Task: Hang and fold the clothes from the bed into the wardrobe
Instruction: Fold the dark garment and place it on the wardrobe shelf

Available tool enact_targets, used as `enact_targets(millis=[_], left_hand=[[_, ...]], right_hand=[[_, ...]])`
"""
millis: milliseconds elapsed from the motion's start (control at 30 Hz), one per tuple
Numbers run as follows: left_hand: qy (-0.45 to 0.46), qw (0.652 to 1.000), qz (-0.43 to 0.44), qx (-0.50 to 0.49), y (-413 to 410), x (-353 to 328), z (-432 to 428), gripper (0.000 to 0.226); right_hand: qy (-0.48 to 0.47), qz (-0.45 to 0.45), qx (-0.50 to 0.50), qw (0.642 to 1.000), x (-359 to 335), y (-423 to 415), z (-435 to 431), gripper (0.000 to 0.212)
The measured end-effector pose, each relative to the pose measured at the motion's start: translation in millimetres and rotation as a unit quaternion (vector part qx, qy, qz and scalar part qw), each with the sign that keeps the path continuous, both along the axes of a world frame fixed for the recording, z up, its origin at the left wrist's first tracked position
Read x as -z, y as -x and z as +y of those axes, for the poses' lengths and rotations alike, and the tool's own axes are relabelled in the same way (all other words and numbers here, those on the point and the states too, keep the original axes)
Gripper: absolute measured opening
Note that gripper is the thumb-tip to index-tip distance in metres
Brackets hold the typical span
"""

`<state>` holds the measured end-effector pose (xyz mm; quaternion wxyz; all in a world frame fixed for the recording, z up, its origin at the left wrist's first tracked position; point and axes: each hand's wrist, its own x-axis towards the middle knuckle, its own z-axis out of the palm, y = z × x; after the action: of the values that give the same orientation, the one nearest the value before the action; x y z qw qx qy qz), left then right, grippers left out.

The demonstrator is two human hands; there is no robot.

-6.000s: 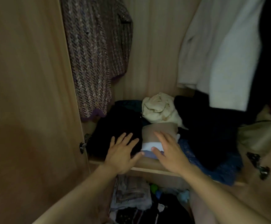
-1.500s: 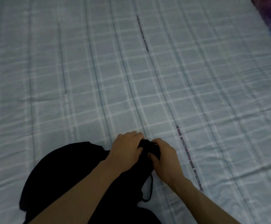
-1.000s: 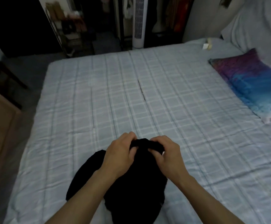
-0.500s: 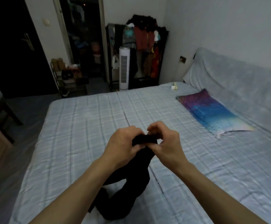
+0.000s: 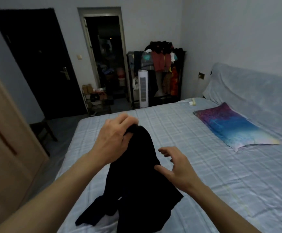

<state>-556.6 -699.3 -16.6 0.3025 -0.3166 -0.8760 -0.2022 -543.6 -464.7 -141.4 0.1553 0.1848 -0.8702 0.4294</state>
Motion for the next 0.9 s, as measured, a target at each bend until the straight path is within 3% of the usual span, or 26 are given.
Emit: enact_targets(millis=[267, 467, 600, 733, 900], left_hand=[[-0.063, 0.994, 0.051, -0.070, -58, -10, -3, 0.014], [-0.105, 0.981, 0.098, -0.127, -91, -22, -18, 0.015], [-0.085, 0.975, 0.113, -0.169, -108, -36, -47, 0.016], [-0.069, 0.978, 0.050, -0.190, -129, -40, -93, 0.022], [0.048, 0.988, -0.002, -0.150, -157, -36, -151, 0.041]], right_hand=[[0.026, -0.102, -0.055, 0.993, 37, -56, 2, 0.058], [-0.026, -0.122, -0.034, 0.992, 47, -74, -8, 0.017], [-0.055, -0.048, -0.022, 0.997, 31, -81, -11, 0.013], [-0.067, 0.001, 0.000, 0.998, -4, -77, -11, 0.012], [-0.102, 0.079, 0.031, 0.991, -58, -75, -24, 0.012]])
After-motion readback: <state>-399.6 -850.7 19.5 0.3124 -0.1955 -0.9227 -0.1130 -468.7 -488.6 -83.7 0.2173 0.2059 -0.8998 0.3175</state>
